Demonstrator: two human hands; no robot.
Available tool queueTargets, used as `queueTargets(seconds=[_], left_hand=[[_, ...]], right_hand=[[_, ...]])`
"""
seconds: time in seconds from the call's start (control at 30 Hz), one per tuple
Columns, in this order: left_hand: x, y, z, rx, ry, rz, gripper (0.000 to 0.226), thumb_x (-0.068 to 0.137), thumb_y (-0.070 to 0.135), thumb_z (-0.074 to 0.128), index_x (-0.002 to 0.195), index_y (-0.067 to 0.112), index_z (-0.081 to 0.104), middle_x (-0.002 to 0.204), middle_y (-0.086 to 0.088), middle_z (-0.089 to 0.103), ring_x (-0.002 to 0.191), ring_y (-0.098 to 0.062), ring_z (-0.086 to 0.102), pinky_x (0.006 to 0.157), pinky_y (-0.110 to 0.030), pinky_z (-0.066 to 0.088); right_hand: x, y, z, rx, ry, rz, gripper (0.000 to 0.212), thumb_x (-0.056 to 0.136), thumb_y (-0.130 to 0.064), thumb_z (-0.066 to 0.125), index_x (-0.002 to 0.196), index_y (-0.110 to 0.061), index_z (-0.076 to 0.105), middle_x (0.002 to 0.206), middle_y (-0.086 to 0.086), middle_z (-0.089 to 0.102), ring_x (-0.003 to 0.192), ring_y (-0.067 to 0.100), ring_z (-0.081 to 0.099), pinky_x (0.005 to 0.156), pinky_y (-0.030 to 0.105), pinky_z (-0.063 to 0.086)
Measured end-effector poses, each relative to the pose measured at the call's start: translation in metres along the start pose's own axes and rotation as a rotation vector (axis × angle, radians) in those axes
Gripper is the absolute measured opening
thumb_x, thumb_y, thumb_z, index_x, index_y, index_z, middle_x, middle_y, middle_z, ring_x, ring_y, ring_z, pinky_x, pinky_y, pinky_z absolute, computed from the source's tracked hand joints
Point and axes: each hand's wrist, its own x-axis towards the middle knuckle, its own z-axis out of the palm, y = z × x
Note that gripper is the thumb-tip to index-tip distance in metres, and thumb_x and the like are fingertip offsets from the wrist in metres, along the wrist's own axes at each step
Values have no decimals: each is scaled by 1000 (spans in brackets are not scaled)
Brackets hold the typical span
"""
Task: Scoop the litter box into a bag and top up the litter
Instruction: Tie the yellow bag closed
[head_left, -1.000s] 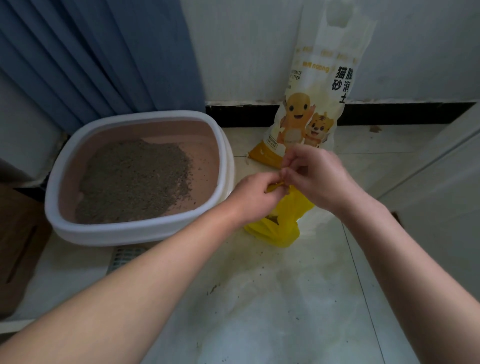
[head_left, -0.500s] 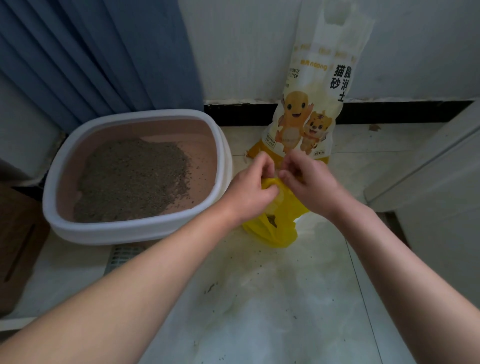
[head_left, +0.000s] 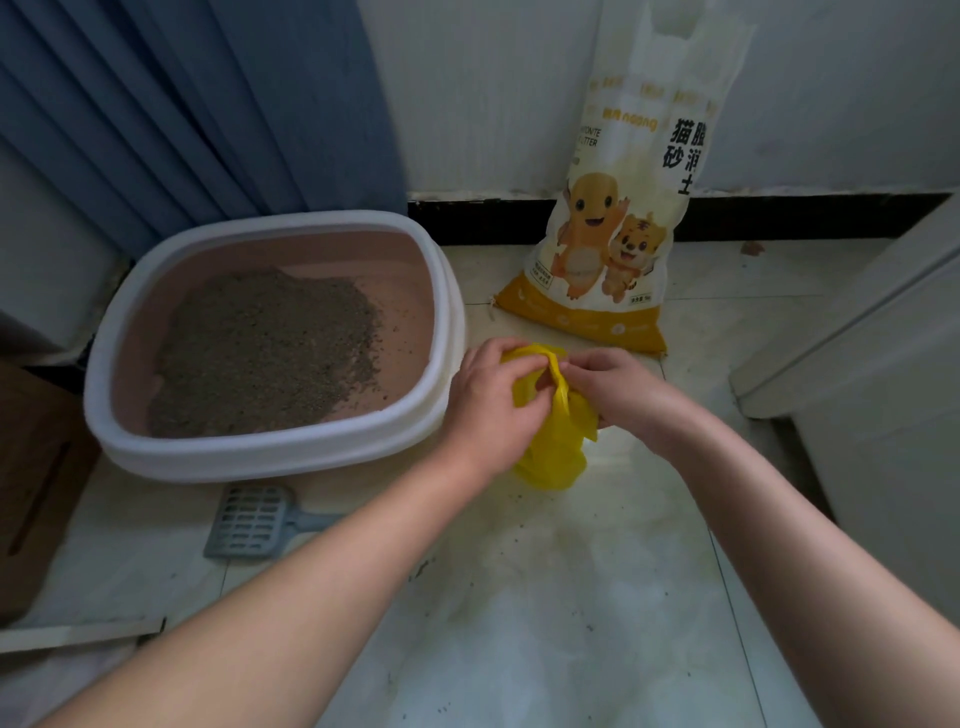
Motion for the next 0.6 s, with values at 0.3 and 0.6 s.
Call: queueTargets(seconds=[0.3, 0.6], left_hand=[[4, 0, -6, -270, -75, -178, 14, 80, 22, 76, 83, 33, 69, 137, 3, 52, 130, -13, 44, 111, -27, 32], [12, -19, -19, -79, 4, -87, 12, 82, 24, 74, 78, 18, 65, 123, 2, 59, 119, -18, 51, 101, -32, 39]], right_hand=[[3, 9, 2, 160, -110, -71, 21, 102, -28, 55, 115, -14, 62, 68, -10, 63, 59, 8, 54, 53, 24, 41], [8, 10, -3, 131, -34, -156, 15, 94, -3, 65, 95, -17, 71, 85, 7, 65, 71, 10, 56, 63, 20, 46]])
